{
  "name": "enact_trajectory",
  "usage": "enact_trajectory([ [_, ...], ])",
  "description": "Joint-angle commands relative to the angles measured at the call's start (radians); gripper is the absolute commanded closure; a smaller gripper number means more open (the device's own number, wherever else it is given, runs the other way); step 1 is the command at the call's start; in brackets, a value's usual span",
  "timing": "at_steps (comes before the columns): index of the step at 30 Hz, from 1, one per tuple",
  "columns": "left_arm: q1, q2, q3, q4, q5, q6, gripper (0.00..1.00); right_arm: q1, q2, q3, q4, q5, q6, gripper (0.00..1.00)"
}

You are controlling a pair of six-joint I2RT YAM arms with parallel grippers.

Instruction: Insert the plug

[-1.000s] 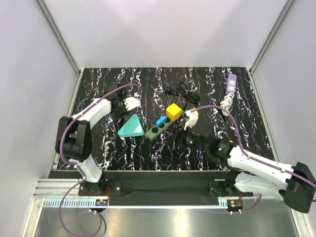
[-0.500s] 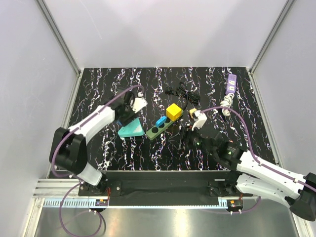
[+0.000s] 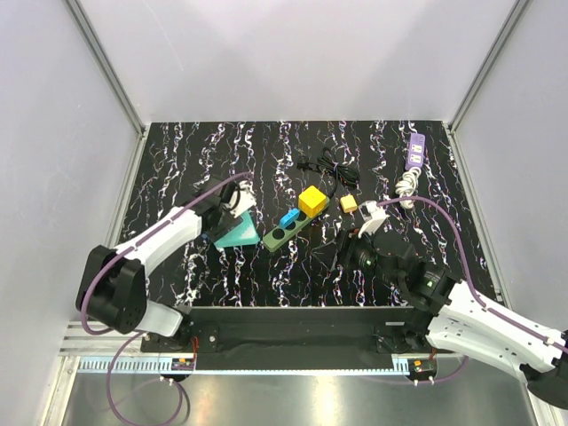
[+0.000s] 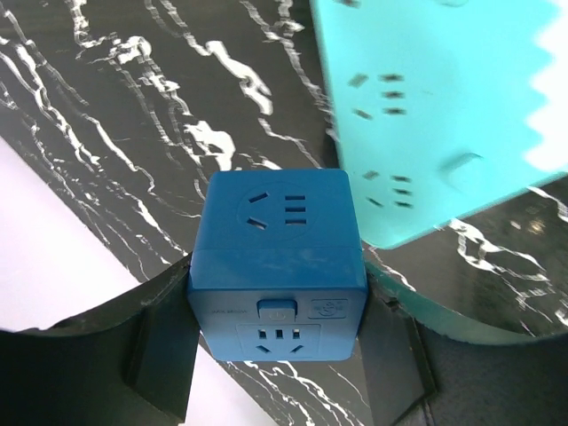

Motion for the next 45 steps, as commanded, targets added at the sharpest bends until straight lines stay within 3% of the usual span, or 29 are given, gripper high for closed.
enact_trajectory([
  [1,0.061,0.03,0.048,0.074,-0.025,0.013,1.0,0.005,-0.004,-0.005,-0.007,0.035,0.007,0.32],
  [10,0.089,0.149,0.083,0.044,0.061,0.026,1.0,0.005,0.016,-0.005,-0.004,0.015,0.002,0.32],
  [20,0.034,0.023,0.022,-0.12,0.104,-0.059,1.0,0.005,0.011,-0.017,-0.002,0.012,-0.002,0.32],
  [28,-0.068,-0.106,-0.029,-0.163,0.147,-0.124,1.0,0.005,-0.004,-0.028,0.001,-0.005,0.01,0.32],
  [32,-0.083,-0.196,0.013,-0.237,0.183,-0.023,1.0,0.005,-0.021,-0.041,0.001,0.0,0.016,0.32],
  [37,-0.085,-0.297,0.086,-0.271,0.348,0.183,1.0,0.005,-0.015,-0.055,0.008,-0.005,0.024,0.32],
  [41,-0.075,-0.288,0.094,-0.269,0.452,0.42,1.0,0.005,0.008,-0.055,0.019,-0.019,0.013,0.32],
  [45,0.036,-0.197,0.151,-0.265,0.566,0.551,1.0,0.005,0.017,-0.052,0.019,-0.025,-0.007,0.32],
])
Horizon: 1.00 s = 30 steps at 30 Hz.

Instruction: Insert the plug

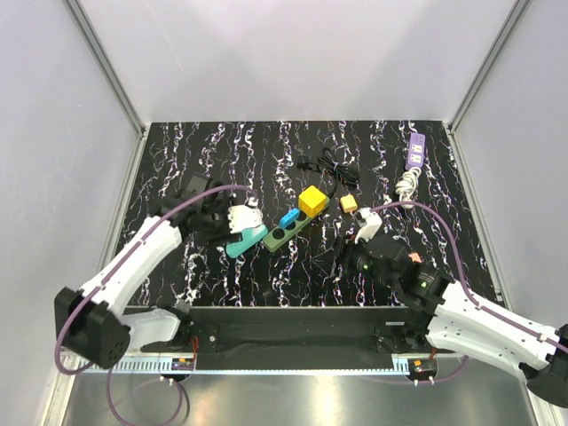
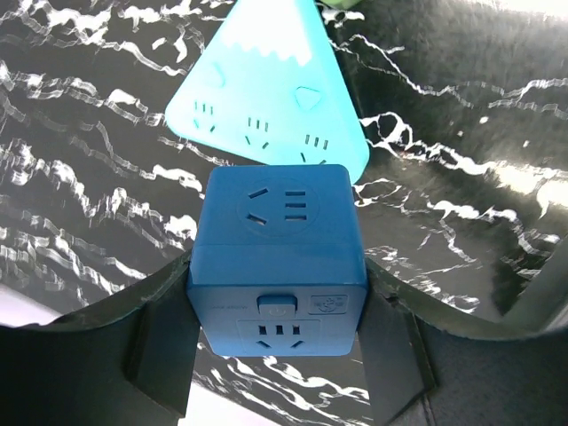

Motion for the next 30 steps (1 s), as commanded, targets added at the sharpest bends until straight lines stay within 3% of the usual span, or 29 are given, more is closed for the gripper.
enact_trajectory([
  [1,0.091,0.074,0.084,0.009,0.139,0.209,1.0,0.005,-0.001,0.003,0.04,-0.016,-0.02,0.32],
  [11,0.142,0.268,0.239,-0.041,0.169,0.343,1.0,0.004,0.017,0.018,0.063,0.004,-0.106,0.31],
  [22,0.142,0.44,0.37,-0.147,0.229,0.374,1.0,0.005,0.096,0.053,0.077,-0.053,-0.183,0.26],
  [30,0.143,0.519,0.426,-0.187,0.195,0.387,1.0,0.005,0.114,0.056,0.093,-0.056,-0.198,0.25],
])
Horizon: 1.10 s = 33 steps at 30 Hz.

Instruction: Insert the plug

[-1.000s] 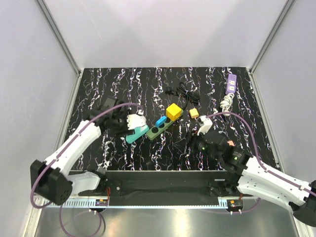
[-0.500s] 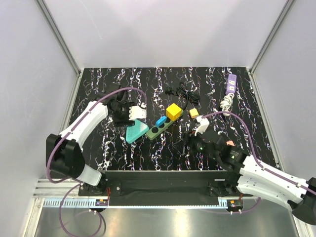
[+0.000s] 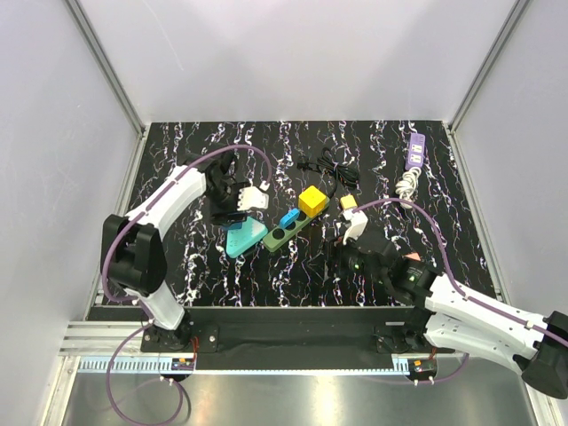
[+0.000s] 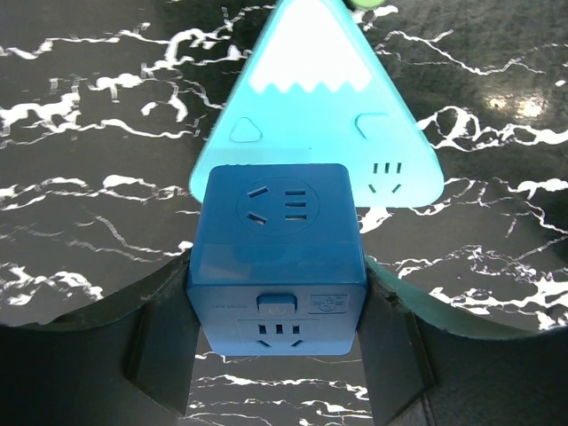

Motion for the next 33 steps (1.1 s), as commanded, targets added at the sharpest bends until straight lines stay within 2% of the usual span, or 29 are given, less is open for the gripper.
enact_trajectory([
  [1,0.003,0.02,0.073,-0.024,0.024,0.035,1.0,0.005,0.001,0.045,0.057,-0.012,-0.029,0.24],
  [8,0.005,0.086,0.135,-0.044,0.006,0.037,1.0,0.005,0.001,0.047,0.059,-0.015,-0.044,0.24],
  [20,0.013,0.159,0.14,-0.056,-0.039,0.043,1.0,0.005,-0.03,0.024,0.059,-0.003,-0.055,0.23],
  [33,0.013,0.204,0.206,-0.061,0.004,0.041,1.0,0.002,-0.025,0.015,0.06,0.015,-0.062,0.23],
])
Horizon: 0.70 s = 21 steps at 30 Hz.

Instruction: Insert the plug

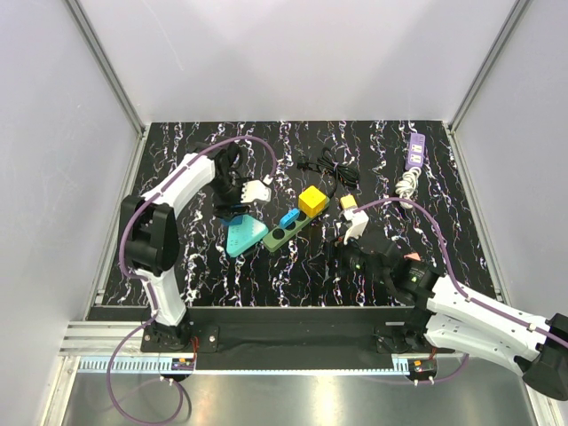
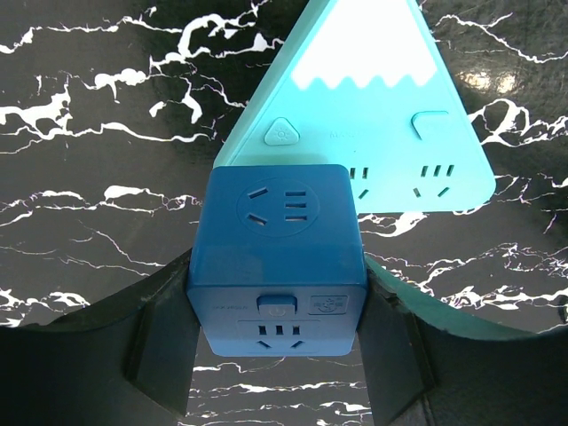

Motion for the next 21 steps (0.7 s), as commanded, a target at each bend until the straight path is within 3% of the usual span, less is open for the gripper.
enact_trajectory([
  [1,-0.003,0.013,0.051,0.0,0.031,0.02,1.0,0.005,-0.007,0.013,0.044,0.015,-0.018,0.23],
  [16,-0.006,-0.014,0.1,-0.065,-0.046,-0.005,1.0,0.005,-0.006,0.0,0.05,0.02,-0.023,0.23],
  [21,-0.004,-0.022,0.112,-0.066,-0.005,0.004,1.0,0.005,0.005,0.007,0.058,0.014,-0.02,0.23],
])
